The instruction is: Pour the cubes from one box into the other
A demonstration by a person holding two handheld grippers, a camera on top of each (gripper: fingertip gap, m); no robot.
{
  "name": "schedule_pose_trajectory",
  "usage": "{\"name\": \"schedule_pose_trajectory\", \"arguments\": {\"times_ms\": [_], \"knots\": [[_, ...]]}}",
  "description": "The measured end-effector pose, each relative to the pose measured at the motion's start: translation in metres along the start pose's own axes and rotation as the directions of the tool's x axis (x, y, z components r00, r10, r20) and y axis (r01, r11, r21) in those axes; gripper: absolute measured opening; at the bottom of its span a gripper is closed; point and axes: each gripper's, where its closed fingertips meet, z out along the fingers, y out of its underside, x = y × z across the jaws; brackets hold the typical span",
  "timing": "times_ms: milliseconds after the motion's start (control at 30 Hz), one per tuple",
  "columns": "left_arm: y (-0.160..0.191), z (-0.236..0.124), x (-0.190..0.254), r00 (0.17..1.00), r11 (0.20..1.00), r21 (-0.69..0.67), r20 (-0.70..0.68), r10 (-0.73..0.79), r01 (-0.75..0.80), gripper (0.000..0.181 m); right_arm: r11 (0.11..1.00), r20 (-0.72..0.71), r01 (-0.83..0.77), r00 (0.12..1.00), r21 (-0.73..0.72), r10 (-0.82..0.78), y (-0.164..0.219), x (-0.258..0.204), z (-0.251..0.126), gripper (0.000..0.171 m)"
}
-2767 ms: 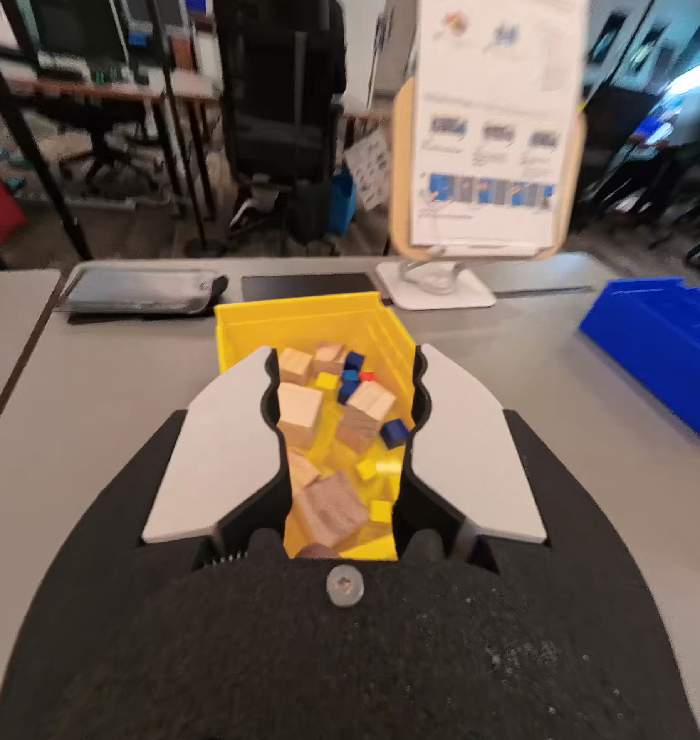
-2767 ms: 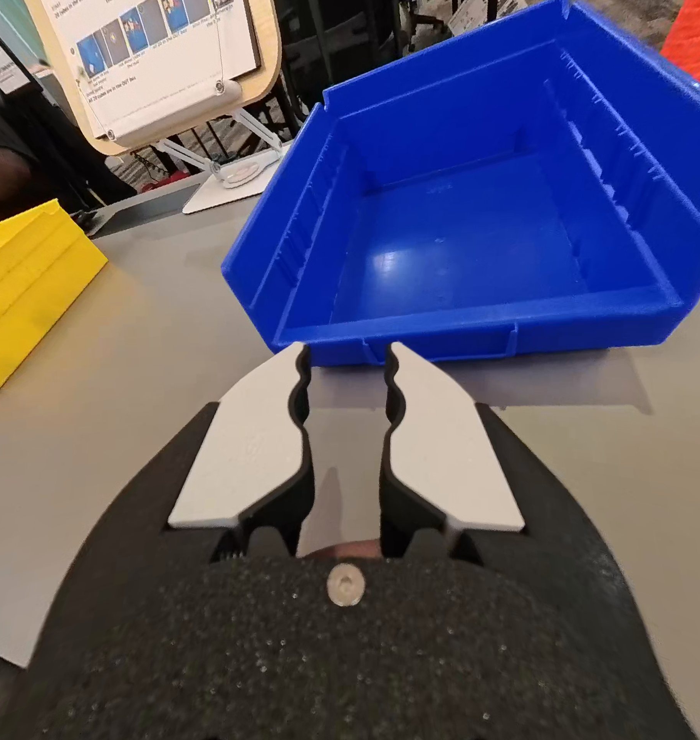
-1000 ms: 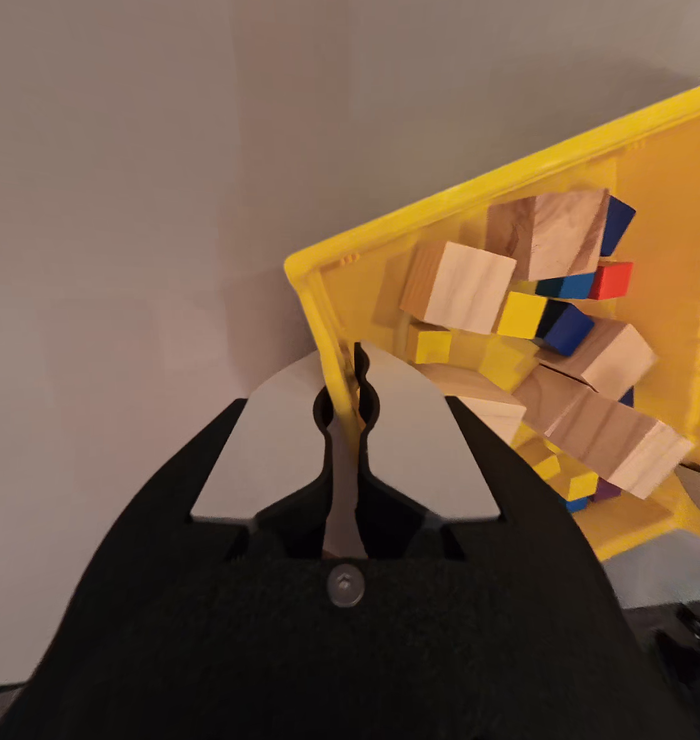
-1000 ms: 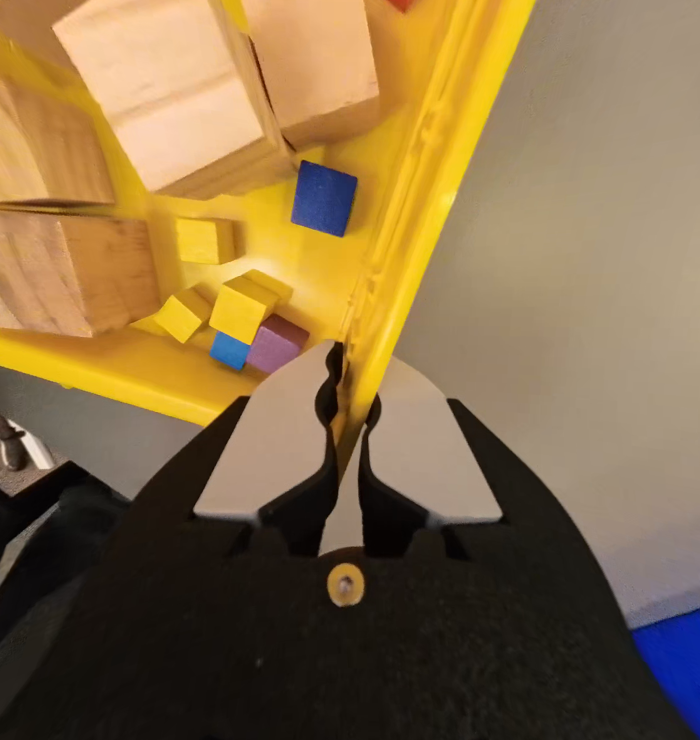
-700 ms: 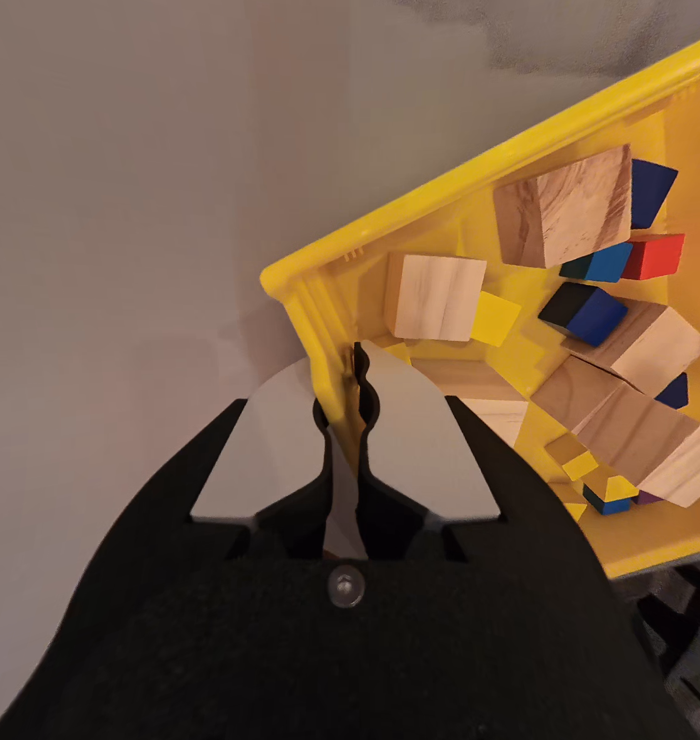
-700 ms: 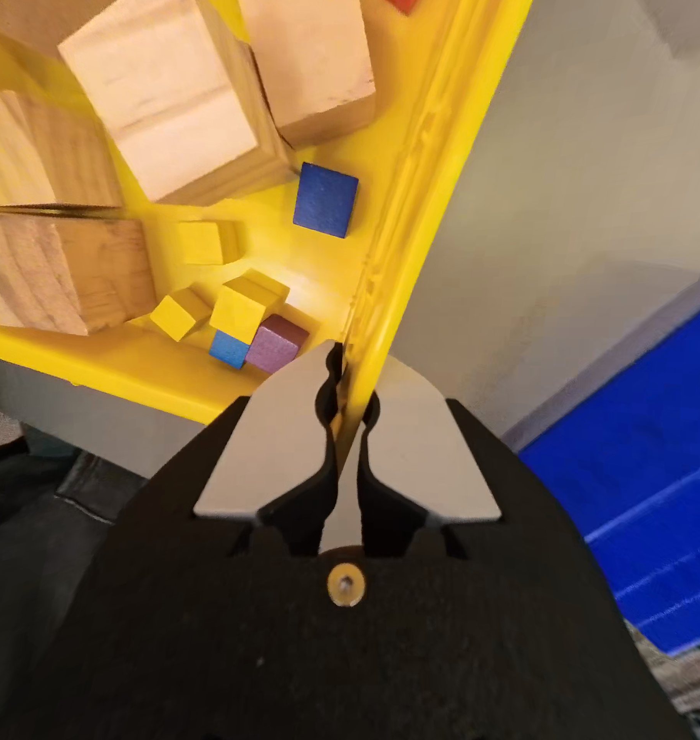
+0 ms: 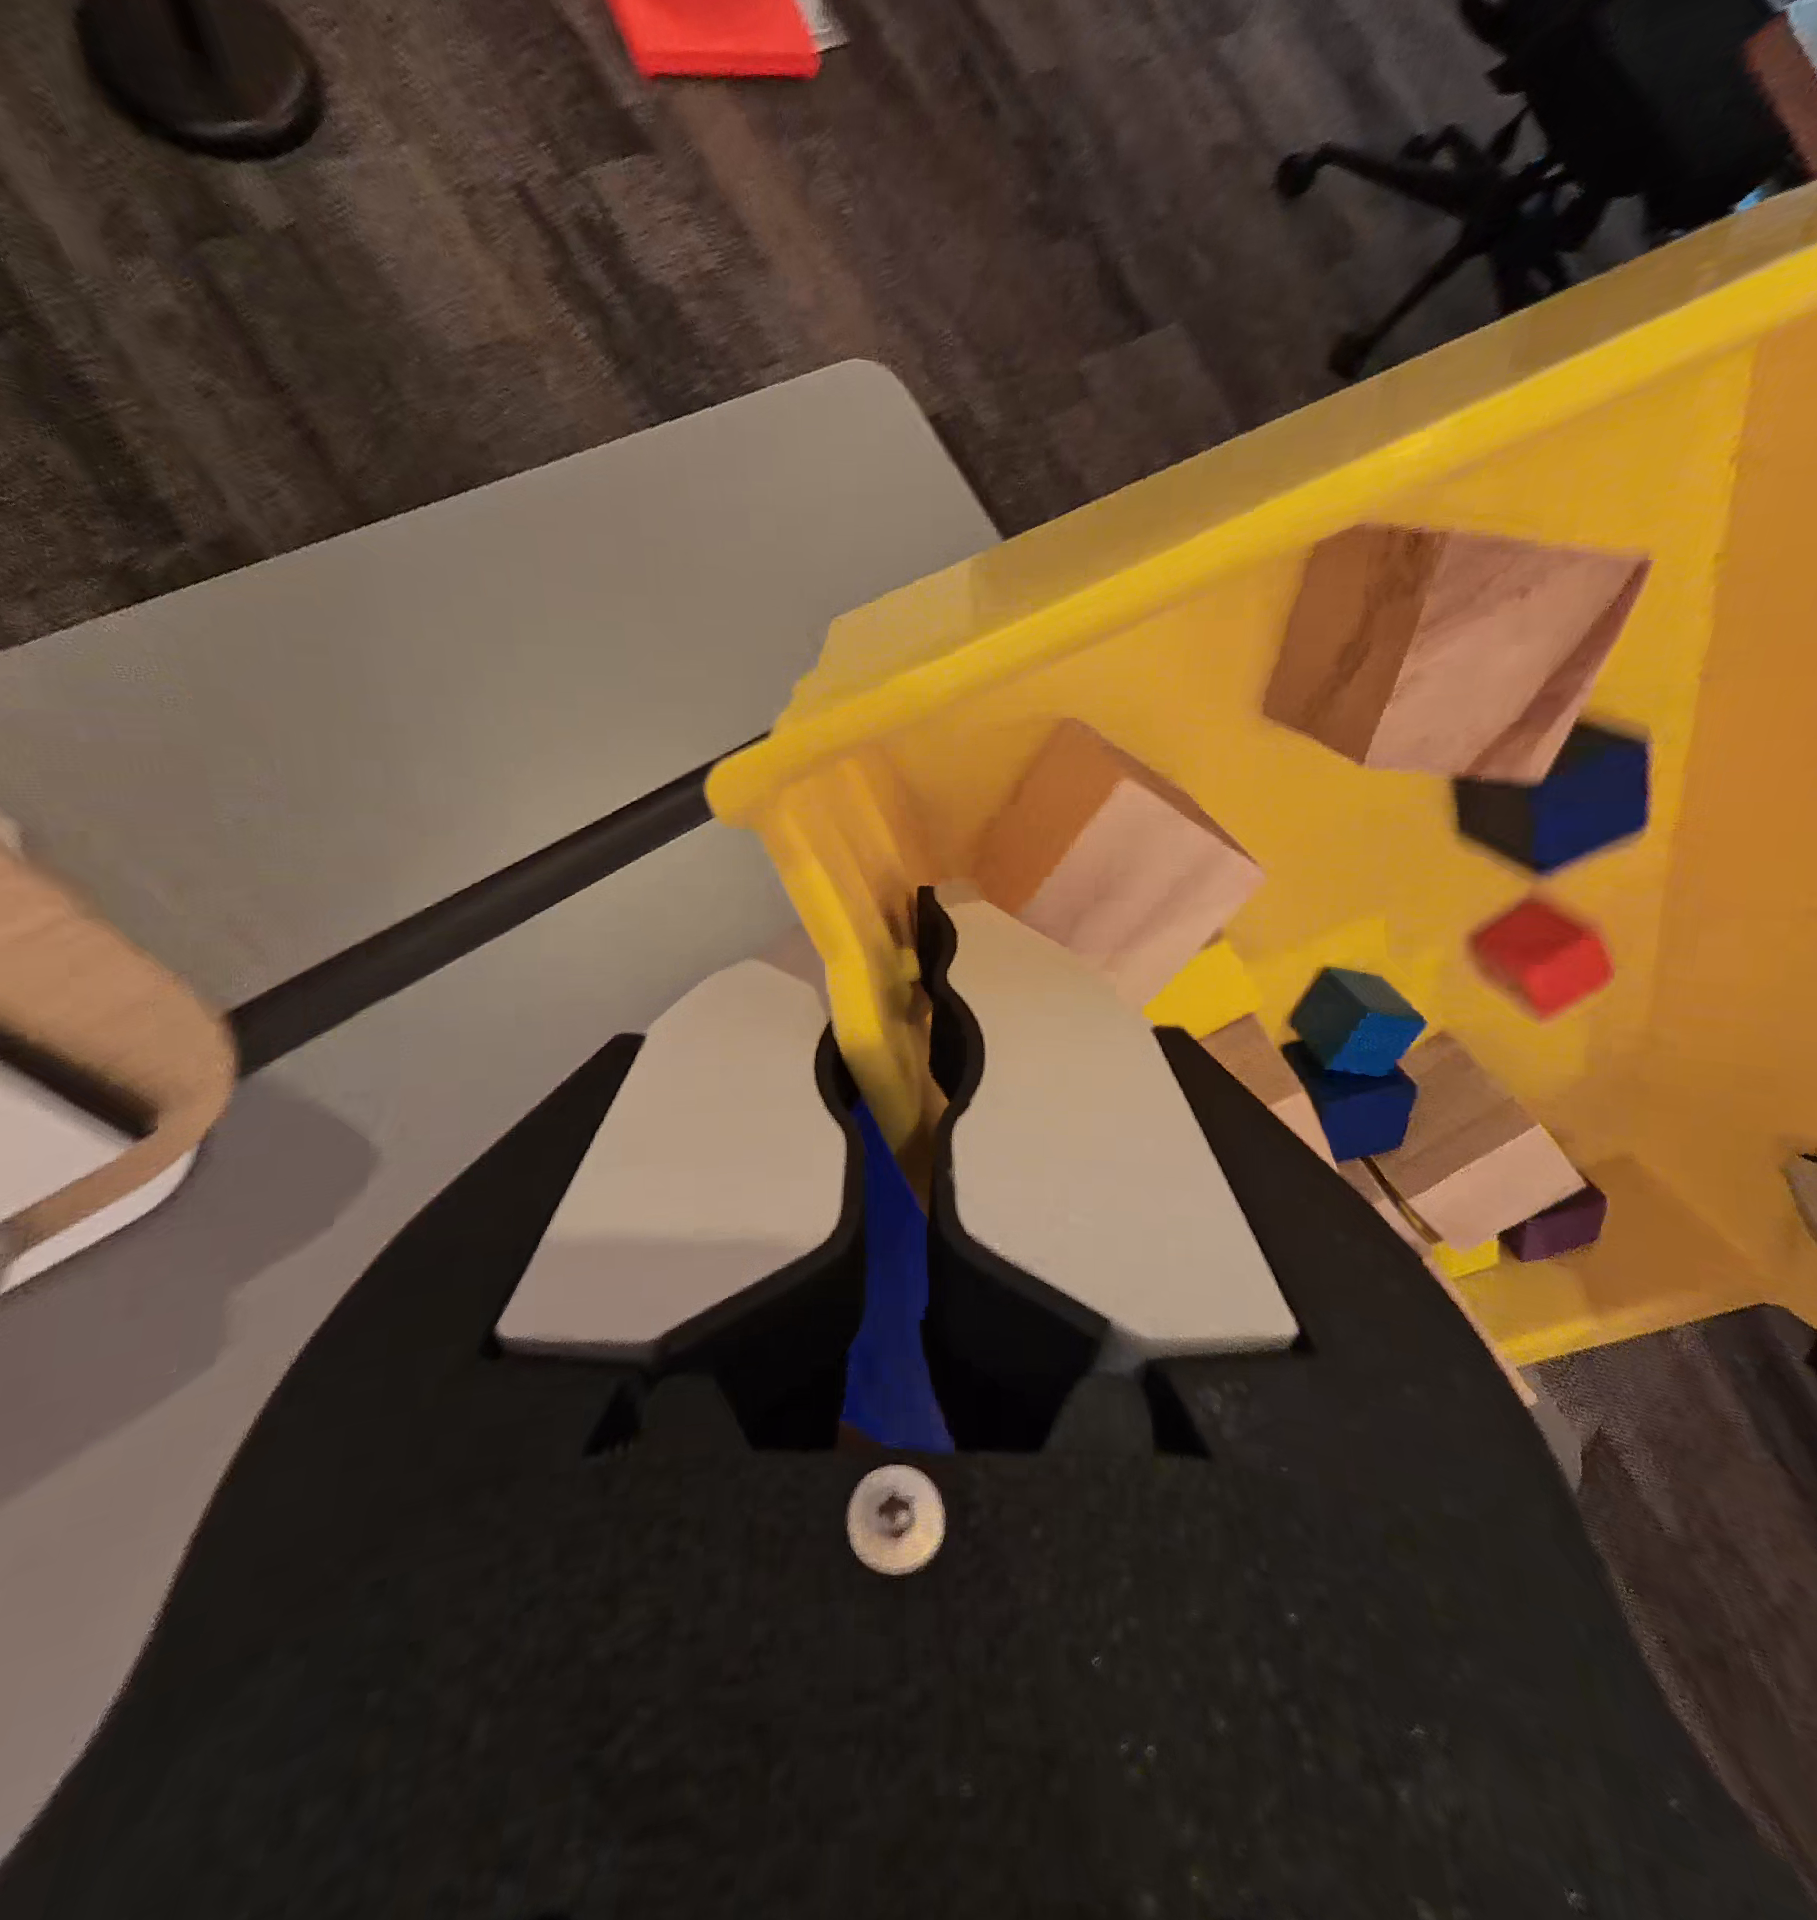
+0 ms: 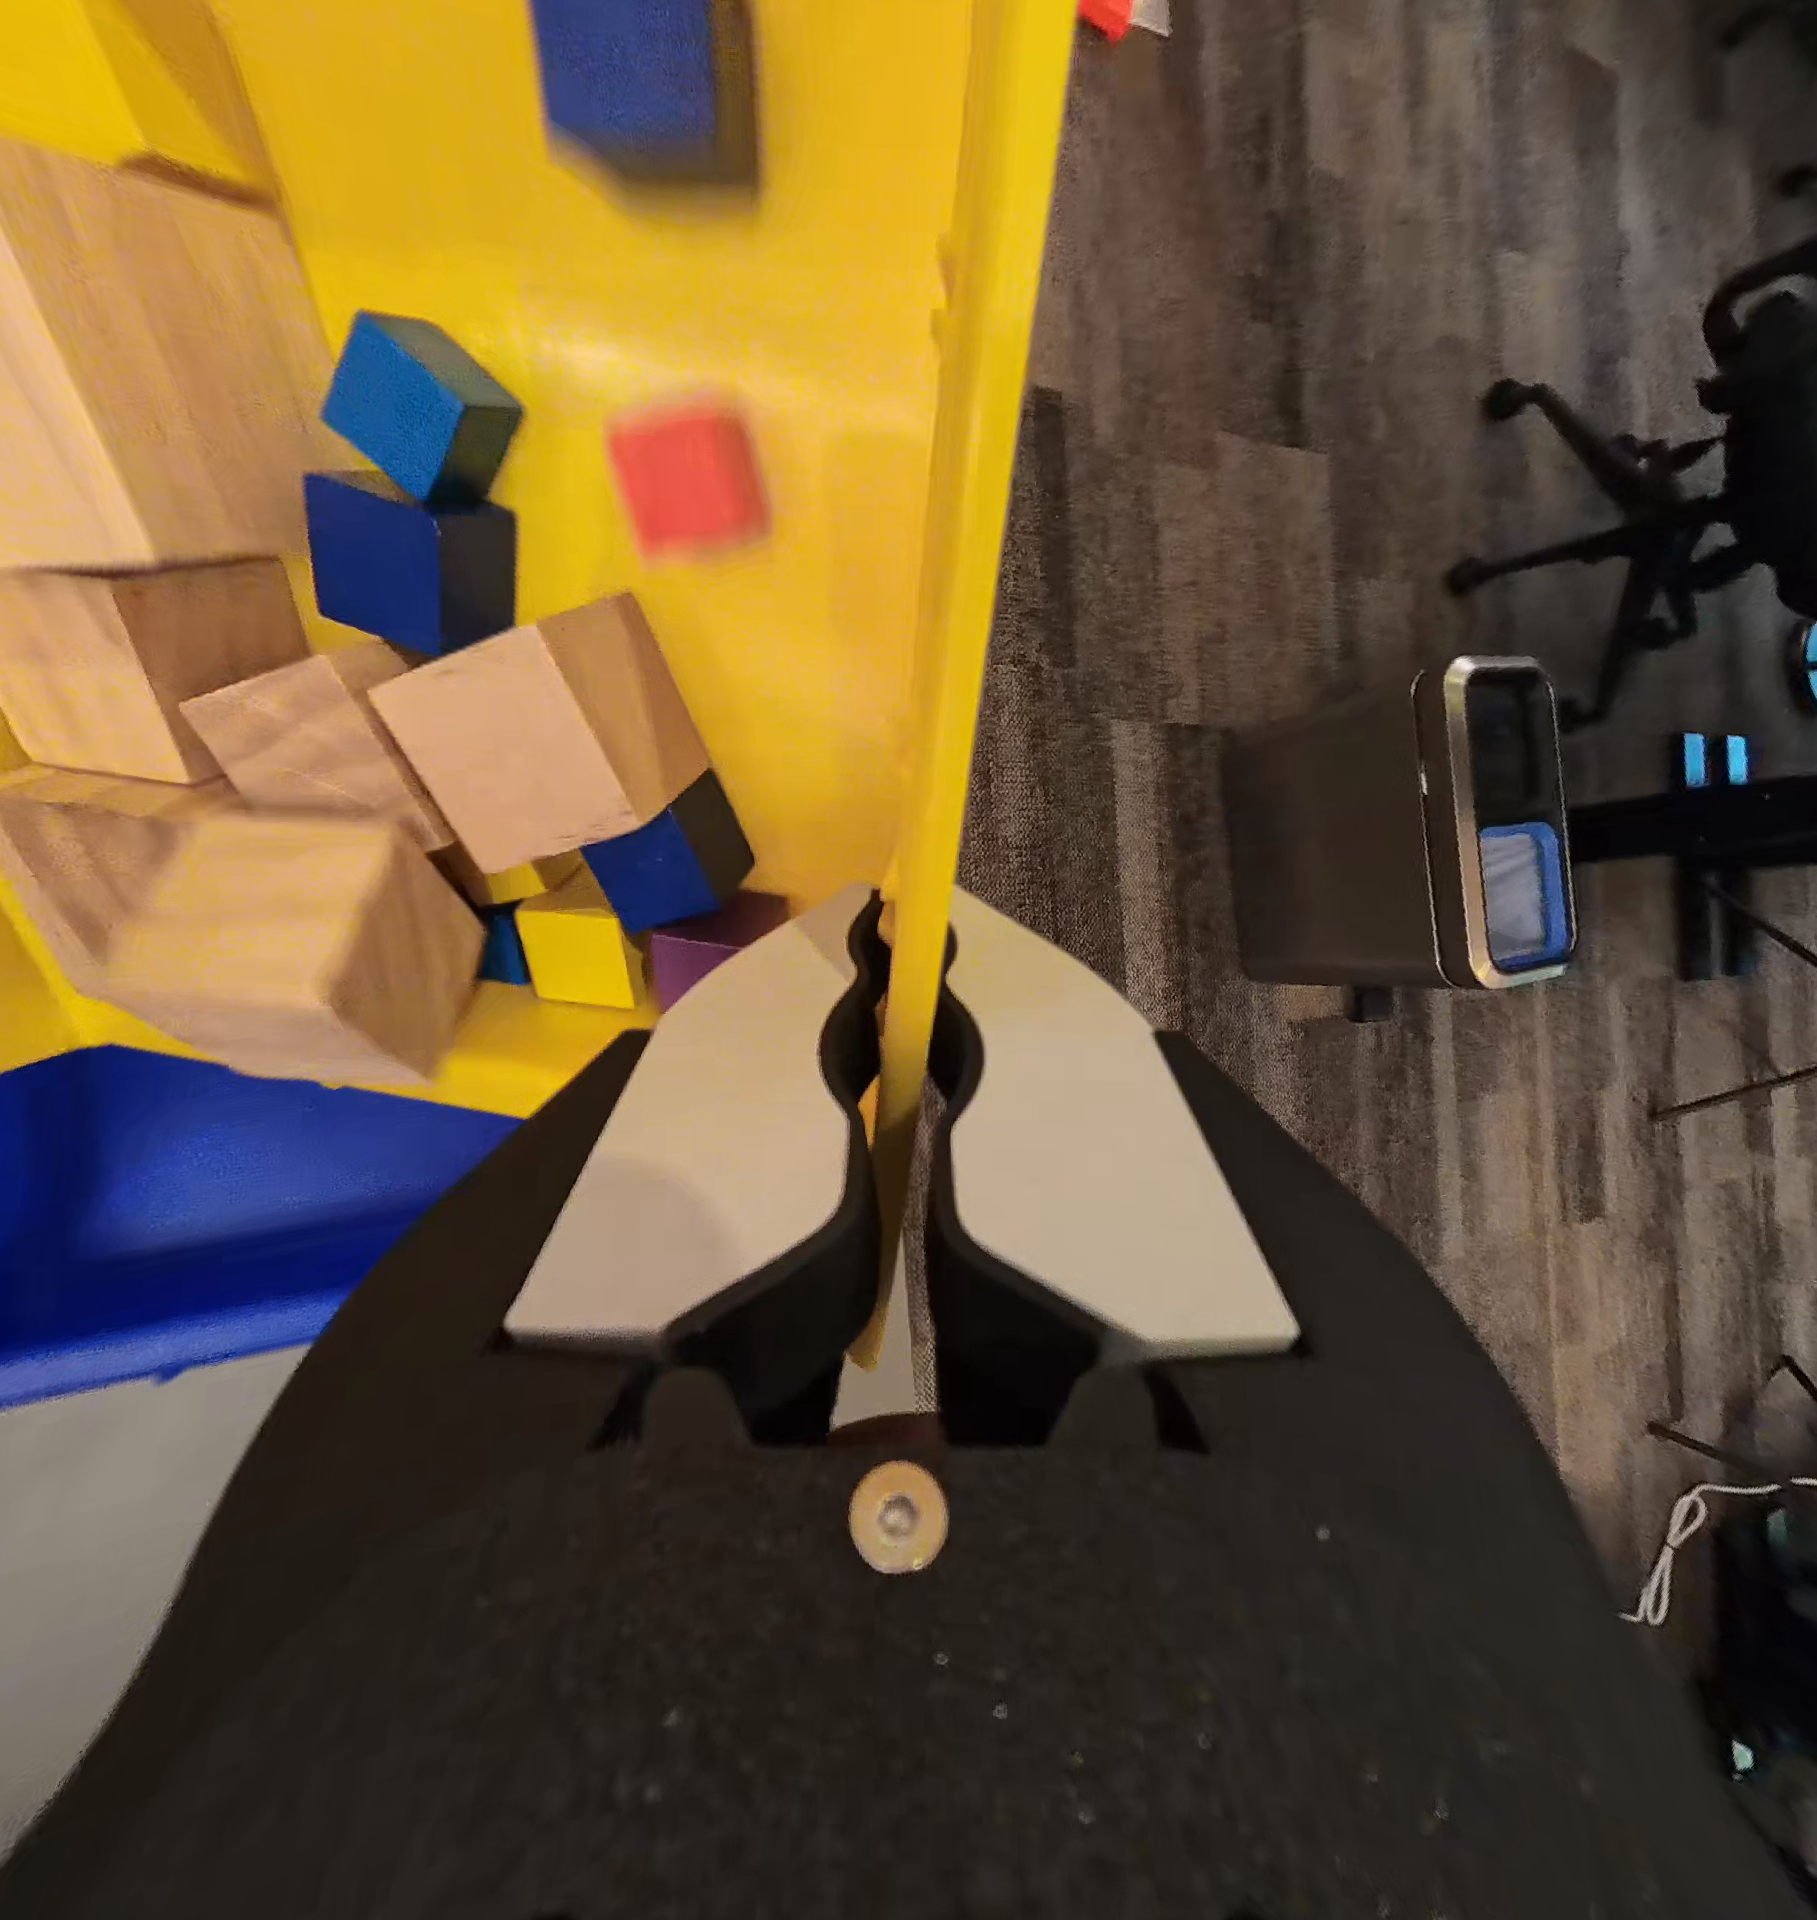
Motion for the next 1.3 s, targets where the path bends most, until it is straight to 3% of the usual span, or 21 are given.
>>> {"name": "schedule_pose_trajectory", "arguments": {"times_ms": [133, 233, 400, 700, 967, 1300], "knots": [[-0.007, 0.039, 0.004, 0.998, 1.000, 0.002, -0.054, 0.013, -0.013, 0.006, 0.999, -0.024, -0.042, 0.999, 0.000, 0.042, 0.004, 0.008, 0.032, 0.004], [-0.015, 0.050, -0.007, 0.996, 0.998, 0.064, -0.093, 0.003, 0.003, 0.006, 0.997, -0.059, -0.043, 0.997, 0.067, 0.047, -0.003, -0.003, 0.035, 0.005], [-0.019, 0.042, -0.024, 0.980, 0.972, 0.232, -0.198, 0.006, 0.041, 0.005, 0.977, -0.183, -0.019, 0.981, 0.212, 0.059, -0.007, -0.027, 0.031, 0.005], [-0.012, 0.009, -0.017, 0.952, 0.878, 0.474, -0.293, 0.087, 0.066, 0.005, 0.904, -0.374, -0.095, 0.889, 0.416, 0.266, 0.009, -0.041, 0.011, 0.005], [-0.002, 0.010, -0.019, 0.884, 0.850, 0.501, -0.456, 0.101, 0.161, 0.006, 0.865, -0.469, -0.032, 0.830, 0.501, 0.303, 0.022, -0.055, 0.005, 0.005], [-0.006, 0.004, -0.014, 0.865, 0.798, 0.593, -0.452, 0.217, 0.110, 0.006, 0.852, -0.477, -0.039, 0.815, 0.521, 0.329, 0.032, -0.068, 0.018, 0.005]]}}
